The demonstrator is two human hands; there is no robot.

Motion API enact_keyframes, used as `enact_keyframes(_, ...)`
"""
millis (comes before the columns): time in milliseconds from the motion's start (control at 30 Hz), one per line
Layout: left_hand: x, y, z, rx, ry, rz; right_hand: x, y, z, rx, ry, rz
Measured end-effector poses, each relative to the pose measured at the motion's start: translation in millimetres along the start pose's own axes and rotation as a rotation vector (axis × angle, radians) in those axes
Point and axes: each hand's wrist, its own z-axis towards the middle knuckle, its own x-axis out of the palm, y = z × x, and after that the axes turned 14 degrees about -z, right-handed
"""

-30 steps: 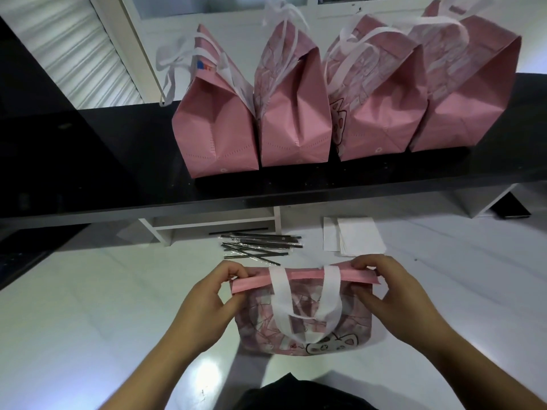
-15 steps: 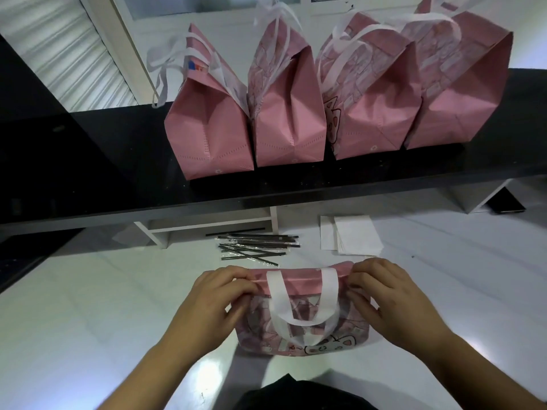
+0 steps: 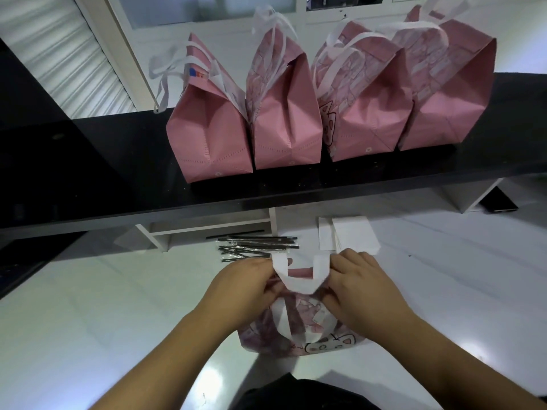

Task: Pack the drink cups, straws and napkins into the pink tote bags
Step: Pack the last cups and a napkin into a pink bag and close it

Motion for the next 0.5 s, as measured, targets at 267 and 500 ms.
enact_keyframes(267, 19.8, -13.3, 15.7, 0.060, -0.021, 0.264, -5.1, 4.0, 22.7, -0.035, 0.082, 0.079)
enact_keyframes(500, 21.8, -1.9, 12.2, 0.127, -0.083, 0.174, -5.2, -27.6, 8.0, -0.017, 0.135, 0.194)
